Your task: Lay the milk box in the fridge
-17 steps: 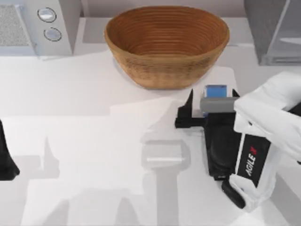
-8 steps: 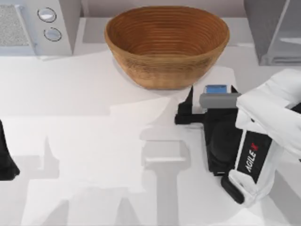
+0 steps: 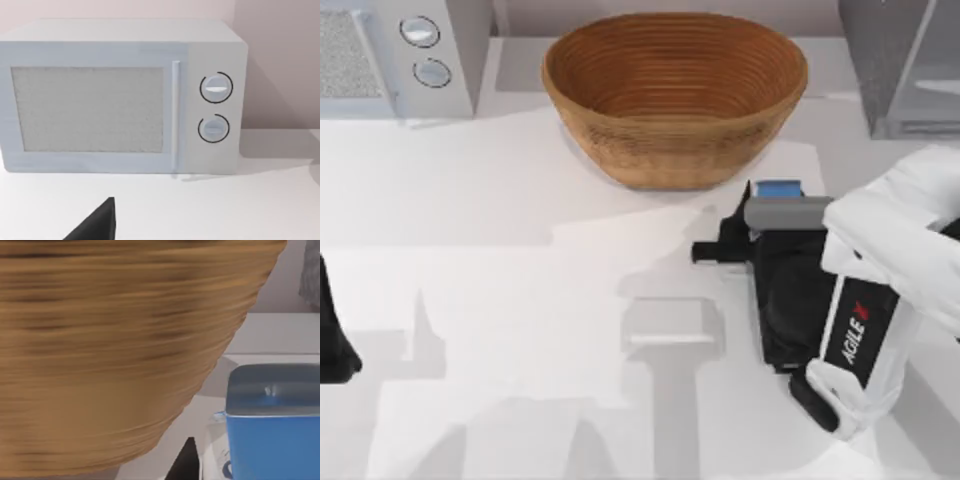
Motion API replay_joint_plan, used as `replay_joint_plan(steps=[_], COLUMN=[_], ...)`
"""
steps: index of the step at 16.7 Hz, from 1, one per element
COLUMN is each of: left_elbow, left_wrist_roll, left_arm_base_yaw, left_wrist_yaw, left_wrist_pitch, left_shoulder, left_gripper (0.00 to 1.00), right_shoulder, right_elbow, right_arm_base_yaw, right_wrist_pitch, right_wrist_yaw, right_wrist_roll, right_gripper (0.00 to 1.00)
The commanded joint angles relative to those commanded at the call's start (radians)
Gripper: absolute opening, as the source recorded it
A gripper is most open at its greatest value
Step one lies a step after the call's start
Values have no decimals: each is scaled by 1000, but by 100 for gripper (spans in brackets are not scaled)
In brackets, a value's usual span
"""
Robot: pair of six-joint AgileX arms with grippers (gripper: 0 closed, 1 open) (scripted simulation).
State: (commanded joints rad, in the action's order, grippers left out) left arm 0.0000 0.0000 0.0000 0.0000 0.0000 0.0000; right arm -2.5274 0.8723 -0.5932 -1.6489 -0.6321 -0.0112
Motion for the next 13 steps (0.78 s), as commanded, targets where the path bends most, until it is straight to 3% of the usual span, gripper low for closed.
replay_joint_plan(steps=[3,4,13], left_elbow=[0,0,0], left_wrist_roll=[0,0,0], left_arm_base_yaw=[0,0,0], left_wrist_yaw=[0,0,0], left_wrist_pitch=[0,0,0], left_shoulder=[0,0,0], left_gripper=[100,100,100], right_shoulder=[0,0,0], right_elbow=[0,0,-2], right_arm_base_yaw=[0,0,-3], right_wrist_pitch=[0,0,0], right_wrist_yaw=[0,0,1], right_wrist_roll=[0,0,-2], right_gripper=[2,0,0])
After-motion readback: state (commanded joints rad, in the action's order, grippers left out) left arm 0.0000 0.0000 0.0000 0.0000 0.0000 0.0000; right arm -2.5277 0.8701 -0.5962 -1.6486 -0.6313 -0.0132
